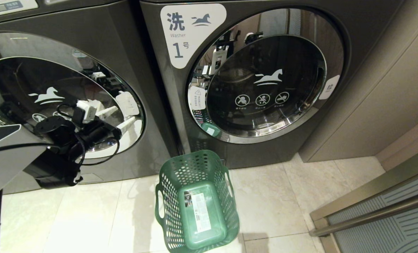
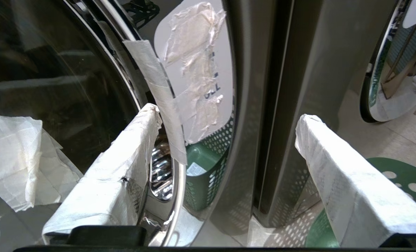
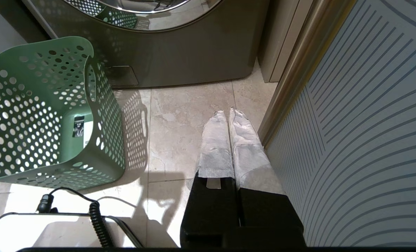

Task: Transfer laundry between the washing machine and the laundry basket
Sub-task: Open the lid of the washing machine

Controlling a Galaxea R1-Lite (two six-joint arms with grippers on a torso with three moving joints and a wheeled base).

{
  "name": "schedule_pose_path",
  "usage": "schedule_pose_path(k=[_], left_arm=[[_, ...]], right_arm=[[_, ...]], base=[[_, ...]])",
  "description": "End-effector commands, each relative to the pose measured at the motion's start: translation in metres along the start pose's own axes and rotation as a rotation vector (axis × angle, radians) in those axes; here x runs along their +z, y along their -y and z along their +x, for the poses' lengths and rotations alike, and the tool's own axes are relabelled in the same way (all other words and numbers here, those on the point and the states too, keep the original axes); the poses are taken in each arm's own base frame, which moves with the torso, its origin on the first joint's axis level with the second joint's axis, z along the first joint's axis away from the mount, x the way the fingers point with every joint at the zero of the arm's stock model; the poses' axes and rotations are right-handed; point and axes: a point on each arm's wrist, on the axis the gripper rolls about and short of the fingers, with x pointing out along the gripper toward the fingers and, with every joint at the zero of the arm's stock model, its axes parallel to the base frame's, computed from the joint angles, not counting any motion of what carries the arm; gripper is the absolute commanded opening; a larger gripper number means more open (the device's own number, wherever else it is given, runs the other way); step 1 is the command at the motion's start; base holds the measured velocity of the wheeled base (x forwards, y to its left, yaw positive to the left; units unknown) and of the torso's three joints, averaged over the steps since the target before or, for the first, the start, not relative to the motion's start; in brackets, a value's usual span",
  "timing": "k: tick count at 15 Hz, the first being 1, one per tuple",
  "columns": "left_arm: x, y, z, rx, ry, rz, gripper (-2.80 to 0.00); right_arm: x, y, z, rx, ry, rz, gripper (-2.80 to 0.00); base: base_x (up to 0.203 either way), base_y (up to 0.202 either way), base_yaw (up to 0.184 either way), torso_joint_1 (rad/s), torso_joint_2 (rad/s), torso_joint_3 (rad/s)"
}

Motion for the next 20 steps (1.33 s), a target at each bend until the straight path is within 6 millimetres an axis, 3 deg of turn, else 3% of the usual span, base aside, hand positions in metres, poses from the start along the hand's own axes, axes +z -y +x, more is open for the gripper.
schedule_pose_path(k=[1,7,14,20], left_arm=[[-0.004,-0.002,0.004,-0.003,0.012,0.01,0.0],[-0.009,-0.006,0.011,0.06,0.02,0.009,0.0],[-0.011,0.005,0.039,0.015,0.046,0.004,0.0],[-0.018,0.002,0.048,-0.023,0.059,-0.02,0.0]], right_arm=[[0.0,0.0,0.0,0.0,0.0,0.0,-2.8],[0.0,0.0,0.0,0.001,0.0,0.0,-2.8],[0.0,0.0,0.0,0.001,0.0,0.0,-2.8],[0.0,0.0,0.0,0.001,0.002,0.0,-2.8]], base=[[0.0,0.0,0.0,0.0,0.0,0.0],[0.0,0.0,0.0,0.0,0.0,0.0],[0.0,0.0,0.0,0.0,0.0,0.0],[0.0,0.0,0.0,0.0,0.0,0.0]])
